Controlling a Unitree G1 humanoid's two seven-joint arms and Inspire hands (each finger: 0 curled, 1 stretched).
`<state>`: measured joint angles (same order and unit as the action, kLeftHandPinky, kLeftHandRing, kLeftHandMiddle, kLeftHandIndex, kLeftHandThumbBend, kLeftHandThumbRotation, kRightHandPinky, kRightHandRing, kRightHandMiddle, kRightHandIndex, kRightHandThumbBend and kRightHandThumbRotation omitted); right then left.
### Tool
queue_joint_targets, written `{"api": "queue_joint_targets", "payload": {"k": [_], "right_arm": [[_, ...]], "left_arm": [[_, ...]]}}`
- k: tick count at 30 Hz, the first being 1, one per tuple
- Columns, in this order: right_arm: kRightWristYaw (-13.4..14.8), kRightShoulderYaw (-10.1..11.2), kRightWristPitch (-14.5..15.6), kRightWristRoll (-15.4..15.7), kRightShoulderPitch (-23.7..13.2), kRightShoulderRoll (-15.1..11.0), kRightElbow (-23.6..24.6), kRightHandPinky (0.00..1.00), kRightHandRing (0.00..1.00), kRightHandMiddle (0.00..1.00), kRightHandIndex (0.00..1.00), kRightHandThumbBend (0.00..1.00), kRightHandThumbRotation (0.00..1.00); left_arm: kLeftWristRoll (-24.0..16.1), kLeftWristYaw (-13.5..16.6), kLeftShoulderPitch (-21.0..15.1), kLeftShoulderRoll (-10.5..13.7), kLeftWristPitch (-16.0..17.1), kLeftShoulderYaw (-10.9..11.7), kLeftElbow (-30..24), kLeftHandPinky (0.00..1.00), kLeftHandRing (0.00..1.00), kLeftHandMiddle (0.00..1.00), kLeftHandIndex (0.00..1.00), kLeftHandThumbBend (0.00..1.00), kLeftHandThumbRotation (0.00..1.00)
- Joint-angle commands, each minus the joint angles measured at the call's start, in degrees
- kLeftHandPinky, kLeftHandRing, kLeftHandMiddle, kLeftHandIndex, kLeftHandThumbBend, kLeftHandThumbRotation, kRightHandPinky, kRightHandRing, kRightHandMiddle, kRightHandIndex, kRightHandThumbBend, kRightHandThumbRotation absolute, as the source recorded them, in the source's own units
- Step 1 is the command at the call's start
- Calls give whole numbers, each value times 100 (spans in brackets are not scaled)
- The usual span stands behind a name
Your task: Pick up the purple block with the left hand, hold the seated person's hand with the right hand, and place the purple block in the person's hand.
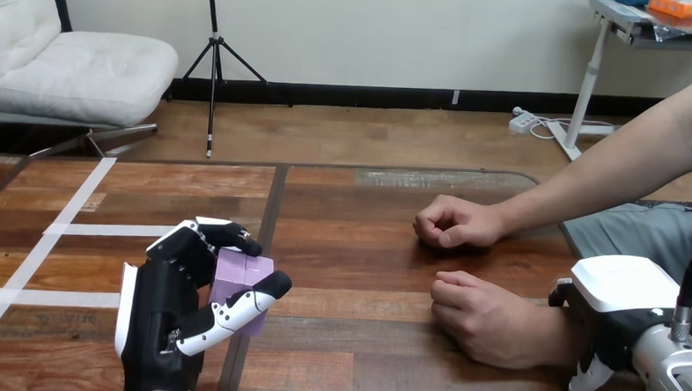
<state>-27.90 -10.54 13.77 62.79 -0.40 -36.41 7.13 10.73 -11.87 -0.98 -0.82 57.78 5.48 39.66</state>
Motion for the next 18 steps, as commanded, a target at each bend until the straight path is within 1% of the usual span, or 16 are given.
{"api": "queue_joint_targets", "payload": {"k": [1,4,7,11,16,18], "right_arm": [[162,70,62,-32,-199,-101,-178,57,63,67,71,80,7],[181,78,46,-89,-193,-94,-192,52,59,64,69,80,6],[225,80,23,-142,-191,-93,-221,49,57,63,68,80,4],[177,58,111,-178,-232,-58,-283,45,54,61,66,79,2],[86,26,229,-173,-289,-15,-318,41,51,59,65,78,1],[148,46,226,-242,-291,10,-342,38,49,58,64,77,0]], "left_arm": [[-51,1,-252,12,62,15,-233,34,40,46,46,85,4],[-54,-1,-255,19,68,18,-223,34,40,46,46,85,4],[-5,-36,-255,13,50,10,-233,34,40,46,46,85,4],[-65,18,-251,13,51,20,-242,34,40,46,46,86,4],[-39,-1,-251,11,42,11,-246,34,40,46,46,86,4],[-35,-8,-252,13,50,10,-243,34,40,46,46,86,4]]}}
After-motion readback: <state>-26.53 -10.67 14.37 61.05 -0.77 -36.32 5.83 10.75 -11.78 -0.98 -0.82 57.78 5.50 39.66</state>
